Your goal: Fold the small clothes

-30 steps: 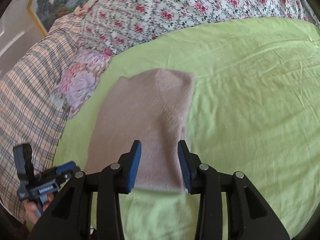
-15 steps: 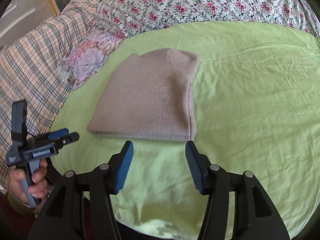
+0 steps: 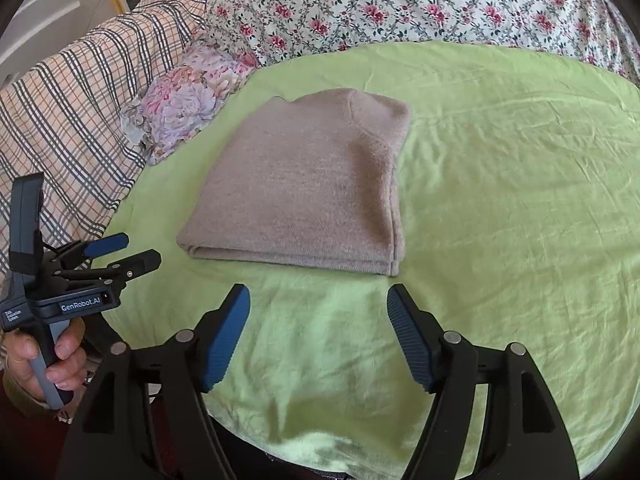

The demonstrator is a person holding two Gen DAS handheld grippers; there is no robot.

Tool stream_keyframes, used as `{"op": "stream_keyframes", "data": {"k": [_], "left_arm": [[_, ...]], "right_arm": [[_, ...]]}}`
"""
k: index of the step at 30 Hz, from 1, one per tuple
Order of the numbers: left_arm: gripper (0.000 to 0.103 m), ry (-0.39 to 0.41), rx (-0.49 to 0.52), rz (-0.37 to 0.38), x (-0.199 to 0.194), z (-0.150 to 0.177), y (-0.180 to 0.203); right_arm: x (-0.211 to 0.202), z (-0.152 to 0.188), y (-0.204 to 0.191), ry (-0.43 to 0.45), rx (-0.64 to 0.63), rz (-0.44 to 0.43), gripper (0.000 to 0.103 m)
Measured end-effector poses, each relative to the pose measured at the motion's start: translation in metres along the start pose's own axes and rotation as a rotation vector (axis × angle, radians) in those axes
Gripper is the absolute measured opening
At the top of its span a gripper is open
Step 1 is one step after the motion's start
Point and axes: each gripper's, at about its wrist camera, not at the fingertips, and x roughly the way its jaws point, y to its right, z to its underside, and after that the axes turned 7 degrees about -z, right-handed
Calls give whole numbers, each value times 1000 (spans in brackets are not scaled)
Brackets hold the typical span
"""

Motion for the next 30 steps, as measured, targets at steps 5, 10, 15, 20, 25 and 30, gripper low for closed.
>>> {"op": "stream_keyframes", "data": {"k": [5, 10, 15, 20, 25, 30], "left_arm": [[82, 7, -4, -12, 1, -9, -1], [83, 23, -12, -26, 3, -18, -2], [84, 36, -19, -35, 5, -26, -2], [84, 36, -19, -40, 13, -32, -5], [84, 20, -45, -32, 24, -39, -11], [84, 2, -89, 8, 42, -49, -19]], "right_arm": [[7, -9, -2, 2, -3, -3, 73], [12, -21, -4, 9, -18, -3, 74], [16, -29, -1, 20, -12, 2, 74], [21, -33, 12, 21, 21, 3, 74], [24, -36, 24, 30, 58, 1, 74], [42, -40, 44, 20, 130, 4, 72]]}}
